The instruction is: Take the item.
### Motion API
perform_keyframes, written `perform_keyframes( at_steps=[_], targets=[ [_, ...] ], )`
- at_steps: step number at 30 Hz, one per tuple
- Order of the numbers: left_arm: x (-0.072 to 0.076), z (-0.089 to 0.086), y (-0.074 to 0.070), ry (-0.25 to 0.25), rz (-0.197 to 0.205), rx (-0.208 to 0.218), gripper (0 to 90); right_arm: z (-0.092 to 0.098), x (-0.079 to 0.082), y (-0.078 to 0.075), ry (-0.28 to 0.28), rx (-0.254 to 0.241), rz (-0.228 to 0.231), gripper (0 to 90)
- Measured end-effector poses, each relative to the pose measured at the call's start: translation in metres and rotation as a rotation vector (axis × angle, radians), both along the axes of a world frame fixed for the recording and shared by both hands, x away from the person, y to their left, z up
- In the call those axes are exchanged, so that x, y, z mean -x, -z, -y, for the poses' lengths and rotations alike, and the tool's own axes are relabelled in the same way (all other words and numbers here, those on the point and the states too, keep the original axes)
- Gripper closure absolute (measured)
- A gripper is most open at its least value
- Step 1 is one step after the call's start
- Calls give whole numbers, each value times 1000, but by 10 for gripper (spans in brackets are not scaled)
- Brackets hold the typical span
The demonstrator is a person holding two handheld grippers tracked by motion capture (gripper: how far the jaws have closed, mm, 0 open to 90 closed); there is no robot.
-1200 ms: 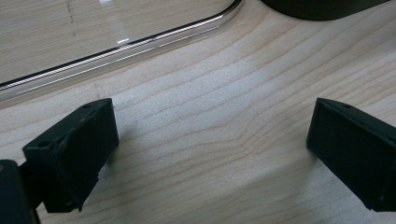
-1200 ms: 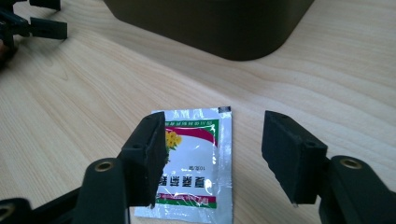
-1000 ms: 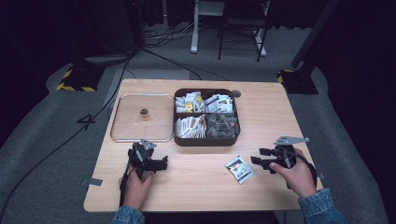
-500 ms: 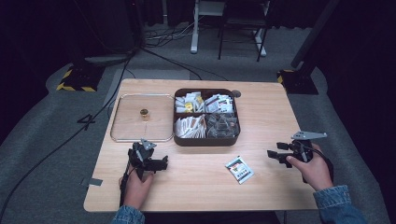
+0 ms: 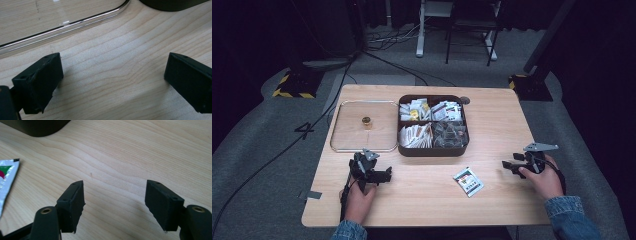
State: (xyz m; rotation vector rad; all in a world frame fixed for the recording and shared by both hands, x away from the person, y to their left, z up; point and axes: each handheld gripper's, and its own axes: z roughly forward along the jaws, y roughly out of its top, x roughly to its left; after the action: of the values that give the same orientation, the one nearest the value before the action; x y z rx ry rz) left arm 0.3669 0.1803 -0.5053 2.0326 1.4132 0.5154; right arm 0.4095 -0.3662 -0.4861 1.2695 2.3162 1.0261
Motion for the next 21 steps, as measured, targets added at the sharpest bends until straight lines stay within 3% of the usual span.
perform_keyframes(
  at_steps=[9, 11, 13, 21],
  targets=[
    [0, 0, 0, -1, 1, -3, 24, -6, 2, 14, -19, 33, 50, 297],
    [0, 0, 0, -1, 2, -2, 24, -8, 2, 16, -26, 41, 74, 220],
    [0, 0, 0, -1, 2, -2, 24, -10, 1, 18, -37, 49, 71, 134],
    [-1, 1, 0, -4, 1, -1, 24, -11, 0, 18, -42, 50, 61, 110]
  ],
)
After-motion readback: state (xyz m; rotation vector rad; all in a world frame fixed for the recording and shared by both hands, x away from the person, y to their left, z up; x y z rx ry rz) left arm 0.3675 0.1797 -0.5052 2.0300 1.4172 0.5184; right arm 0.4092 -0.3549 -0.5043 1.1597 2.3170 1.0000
